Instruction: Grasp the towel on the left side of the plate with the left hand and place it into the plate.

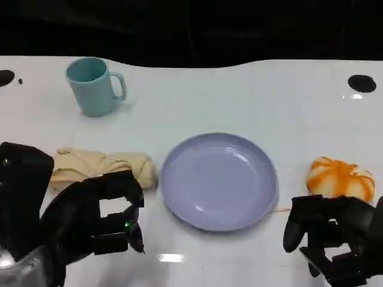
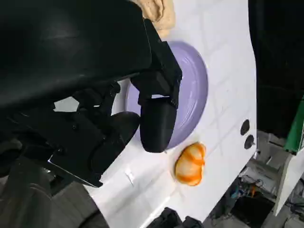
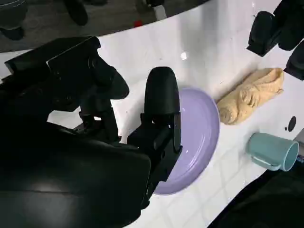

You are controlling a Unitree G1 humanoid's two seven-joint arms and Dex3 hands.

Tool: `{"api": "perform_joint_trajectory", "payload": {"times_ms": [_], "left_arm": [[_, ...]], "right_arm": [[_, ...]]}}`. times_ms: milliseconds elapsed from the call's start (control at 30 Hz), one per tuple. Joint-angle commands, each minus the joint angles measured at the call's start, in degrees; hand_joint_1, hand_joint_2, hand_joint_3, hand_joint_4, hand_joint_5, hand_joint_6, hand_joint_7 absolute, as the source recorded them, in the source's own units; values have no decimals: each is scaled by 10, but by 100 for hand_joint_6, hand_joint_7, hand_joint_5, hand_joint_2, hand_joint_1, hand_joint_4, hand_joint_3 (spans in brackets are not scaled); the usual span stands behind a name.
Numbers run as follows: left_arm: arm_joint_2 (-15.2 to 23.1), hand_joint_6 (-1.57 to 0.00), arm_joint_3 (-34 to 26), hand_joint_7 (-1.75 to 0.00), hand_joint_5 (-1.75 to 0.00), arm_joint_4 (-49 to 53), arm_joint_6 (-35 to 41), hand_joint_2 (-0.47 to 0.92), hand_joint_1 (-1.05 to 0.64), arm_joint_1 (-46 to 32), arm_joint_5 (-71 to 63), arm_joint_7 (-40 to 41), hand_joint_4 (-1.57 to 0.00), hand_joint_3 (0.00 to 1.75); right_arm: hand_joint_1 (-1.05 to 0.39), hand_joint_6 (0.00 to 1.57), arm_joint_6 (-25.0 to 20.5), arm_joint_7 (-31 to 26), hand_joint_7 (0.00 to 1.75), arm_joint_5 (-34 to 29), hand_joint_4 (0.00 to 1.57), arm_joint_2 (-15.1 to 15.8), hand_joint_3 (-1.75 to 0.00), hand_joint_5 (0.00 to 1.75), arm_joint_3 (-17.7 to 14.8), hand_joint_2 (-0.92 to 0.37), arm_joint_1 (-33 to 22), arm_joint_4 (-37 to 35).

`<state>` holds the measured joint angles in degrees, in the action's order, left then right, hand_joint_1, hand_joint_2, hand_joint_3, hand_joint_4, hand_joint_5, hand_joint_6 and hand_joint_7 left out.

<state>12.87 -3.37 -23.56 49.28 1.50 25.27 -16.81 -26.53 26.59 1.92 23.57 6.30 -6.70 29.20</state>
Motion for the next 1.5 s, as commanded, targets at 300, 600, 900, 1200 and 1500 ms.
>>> {"api": "perform_joint_trajectory", "payload": {"times_ms": [300,600,900,1200,1500], "left_arm": [[10,-70,1,-174,-175,-7,0,54,-9,-4,-3,5,-83,132],[13,-70,1,-175,-175,-4,-5,55,-9,-4,-2,-1,-83,132],[12,-69,0,-173,-175,-4,-18,54,-9,-6,-4,-3,-82,132],[-2,-69,4,-123,-161,-7,-64,51,-11,-18,-23,18,-62,120],[10,-72,35,-51,-114,1,-187,69,-21,-32,-111,28,-59,71]], "right_arm": [[7,67,2,-1,145,3,69,4,-108,168,-4,-59,0,6],[7,67,0,0,145,2,69,5,-108,168,-3,-59,2,8],[7,67,4,1,145,3,70,5,-108,168,-3,-59,3,6],[7,67,9,1,145,0,69,6,-109,168,-2,-58,2,5],[7,67,4,0,145,0,70,5,-109,168,-1,-58,2,9]]}}
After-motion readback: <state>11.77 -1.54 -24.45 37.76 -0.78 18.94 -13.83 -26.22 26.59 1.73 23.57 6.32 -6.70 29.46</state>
